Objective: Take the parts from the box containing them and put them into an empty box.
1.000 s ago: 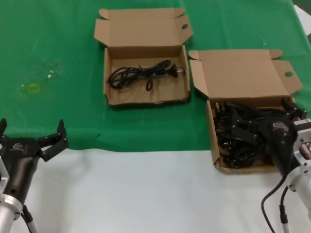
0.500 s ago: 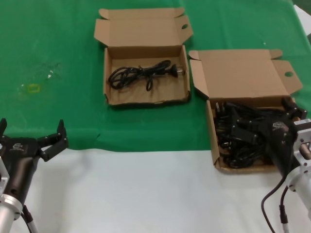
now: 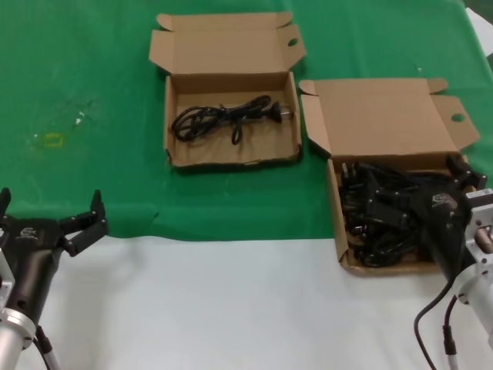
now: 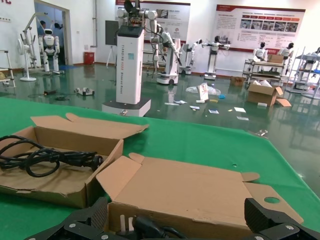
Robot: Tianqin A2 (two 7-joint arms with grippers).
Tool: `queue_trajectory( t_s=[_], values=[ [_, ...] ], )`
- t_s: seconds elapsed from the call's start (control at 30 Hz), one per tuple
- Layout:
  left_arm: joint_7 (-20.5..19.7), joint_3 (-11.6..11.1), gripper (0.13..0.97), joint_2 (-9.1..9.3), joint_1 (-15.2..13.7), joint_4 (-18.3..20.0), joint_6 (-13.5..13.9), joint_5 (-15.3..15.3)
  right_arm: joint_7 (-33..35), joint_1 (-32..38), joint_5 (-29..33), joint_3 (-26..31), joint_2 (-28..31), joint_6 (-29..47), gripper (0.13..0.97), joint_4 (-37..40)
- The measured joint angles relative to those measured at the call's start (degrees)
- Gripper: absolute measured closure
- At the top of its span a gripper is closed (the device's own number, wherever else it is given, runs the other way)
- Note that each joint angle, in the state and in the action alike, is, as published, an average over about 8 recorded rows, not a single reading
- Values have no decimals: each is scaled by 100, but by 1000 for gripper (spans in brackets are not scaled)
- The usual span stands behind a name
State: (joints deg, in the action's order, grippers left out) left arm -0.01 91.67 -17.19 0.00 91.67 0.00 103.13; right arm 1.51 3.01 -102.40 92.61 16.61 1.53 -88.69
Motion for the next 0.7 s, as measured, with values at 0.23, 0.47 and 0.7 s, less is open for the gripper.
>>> queue_trajectory(
  t_s=[0.23,0.47,0.7],
  values=[
    [-1,0,132,0,0,0,0,0,0,0,0,0,0,0,129,0],
    [1,0,132,0,0,0,0,0,0,0,0,0,0,0,129,0],
    [1,0,132,0,0,0,0,0,0,0,0,0,0,0,129,0]
  ],
)
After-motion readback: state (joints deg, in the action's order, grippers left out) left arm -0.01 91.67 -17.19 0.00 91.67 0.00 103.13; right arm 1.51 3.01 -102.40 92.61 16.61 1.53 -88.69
